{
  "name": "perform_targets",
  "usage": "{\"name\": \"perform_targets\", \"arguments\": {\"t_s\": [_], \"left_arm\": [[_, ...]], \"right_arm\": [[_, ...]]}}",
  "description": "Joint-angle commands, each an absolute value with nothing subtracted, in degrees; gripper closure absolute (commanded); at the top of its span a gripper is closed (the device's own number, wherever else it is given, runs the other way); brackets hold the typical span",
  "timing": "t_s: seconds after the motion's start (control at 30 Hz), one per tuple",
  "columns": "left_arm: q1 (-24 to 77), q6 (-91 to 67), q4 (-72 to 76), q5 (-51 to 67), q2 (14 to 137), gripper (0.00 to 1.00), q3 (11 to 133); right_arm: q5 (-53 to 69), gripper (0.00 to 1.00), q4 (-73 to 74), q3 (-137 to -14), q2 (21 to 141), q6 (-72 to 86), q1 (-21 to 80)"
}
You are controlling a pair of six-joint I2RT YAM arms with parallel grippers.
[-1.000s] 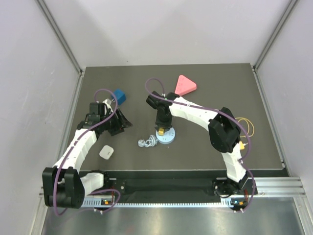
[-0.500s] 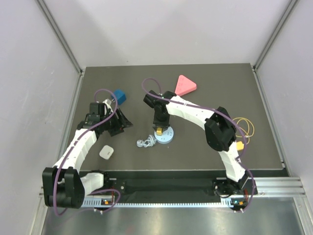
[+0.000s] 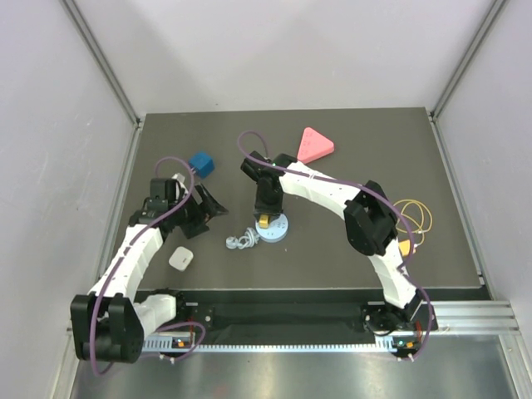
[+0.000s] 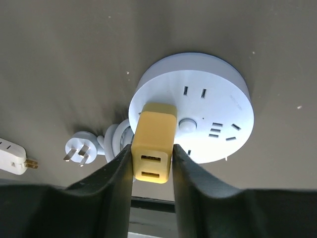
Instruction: Insert the plug
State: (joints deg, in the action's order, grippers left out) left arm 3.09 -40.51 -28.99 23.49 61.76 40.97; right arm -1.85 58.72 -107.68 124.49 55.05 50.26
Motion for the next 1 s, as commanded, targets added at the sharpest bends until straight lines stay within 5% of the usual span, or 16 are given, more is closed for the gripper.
{"name": "perform_targets", "arguments": {"t_s": [0.0,0.1,0.2,0.23,0.63,0.97], "left_arm": [[2.81,-43.15,-31.19,19.89,61.08,0.07,43.50],[2.81,-45.00,-36.29,9.51,60.56,0.09,46.57],[2.81,-46.57,-40.85,1.25,59.42,0.12,49.13],[2.81,-46.93,-41.30,-1.81,58.81,0.14,49.39],[2.81,-65.99,-55.97,-21.08,59.58,0.12,46.58],[2.99,-72.94,-55.72,-18.10,67.59,0.12,44.04]], "right_arm": [[-3.51,0.62,50.10,-106.17,126.76,52.66,50.36],[-3.52,0.47,49.22,-106.35,123.68,49.41,49.22],[-4.39,0.17,48.25,-106.61,120.17,45.11,48.78],[-5.09,0.01,48.08,-106.44,119.19,44.30,48.69],[-5.36,0.00,37.62,-87.03,100.91,35.60,45.44],[4.64,0.00,28.40,-73.31,88.25,32.70,45.26]]}}
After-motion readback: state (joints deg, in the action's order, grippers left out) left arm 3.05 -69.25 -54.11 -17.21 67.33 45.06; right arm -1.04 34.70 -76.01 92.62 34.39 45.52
